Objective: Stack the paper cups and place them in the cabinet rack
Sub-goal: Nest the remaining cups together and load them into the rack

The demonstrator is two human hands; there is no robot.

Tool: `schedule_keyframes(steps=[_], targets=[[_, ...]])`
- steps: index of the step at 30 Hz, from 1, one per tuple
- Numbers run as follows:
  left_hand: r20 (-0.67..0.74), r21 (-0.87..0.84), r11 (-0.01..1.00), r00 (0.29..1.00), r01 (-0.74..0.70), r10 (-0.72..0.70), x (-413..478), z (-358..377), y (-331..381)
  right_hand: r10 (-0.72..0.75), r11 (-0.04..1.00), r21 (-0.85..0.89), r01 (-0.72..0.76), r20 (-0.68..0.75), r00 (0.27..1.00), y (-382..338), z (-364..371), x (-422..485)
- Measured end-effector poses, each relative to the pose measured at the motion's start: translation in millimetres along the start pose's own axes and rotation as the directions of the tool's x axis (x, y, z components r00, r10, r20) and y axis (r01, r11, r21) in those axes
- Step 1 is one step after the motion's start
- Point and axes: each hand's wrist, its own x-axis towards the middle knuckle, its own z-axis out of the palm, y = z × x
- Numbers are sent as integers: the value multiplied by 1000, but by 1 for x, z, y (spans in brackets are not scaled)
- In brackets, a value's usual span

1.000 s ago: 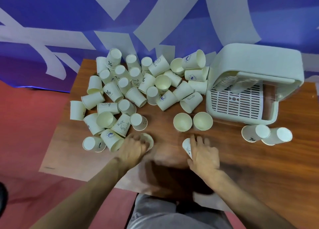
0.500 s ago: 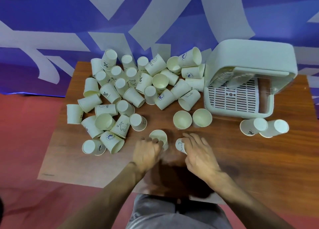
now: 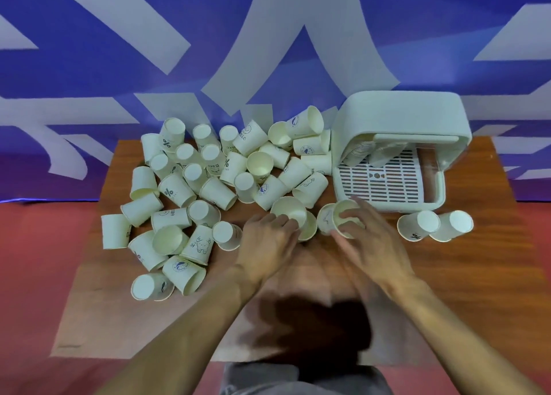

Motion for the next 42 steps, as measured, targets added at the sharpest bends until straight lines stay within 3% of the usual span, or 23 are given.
schedule_keyframes(steps=[6,13,18,28,30,33,35,39,42], targets=[[110,26,998,992,-59,56,10,12,7,5,974,-227,-11,-28,1000,14,-3,8],[339,83,995,940,-60,28,18,28,9,60,998,-8,-60,112,992,30,19,-8],[435,131,988,900,-76,11,21,49,9,98,992,53,-114,246,964,34,38,-5],[493,91,995,870,-49,-2,23,66,7,243,946,70,-316,490,837,40,56,8],[477,99,993,879,-65,9,21,66,8,263,960,-60,-274,525,810,35,50,13],[406,27,996,911,-85,66,17,63,4,253,963,-193,-187,417,873,27,38,26],[297,-1,998,953,-69,66,15,59,-5,198,975,-166,-144,372,907,18,35,40],[125,41,999,992,27,-32,8,42,-39,87,994,-106,-39,501,861,-1,45,80],[152,128,978,971,164,-183,-6,36,-73,75,997,-61,-51,536,841,-15,64,110]])
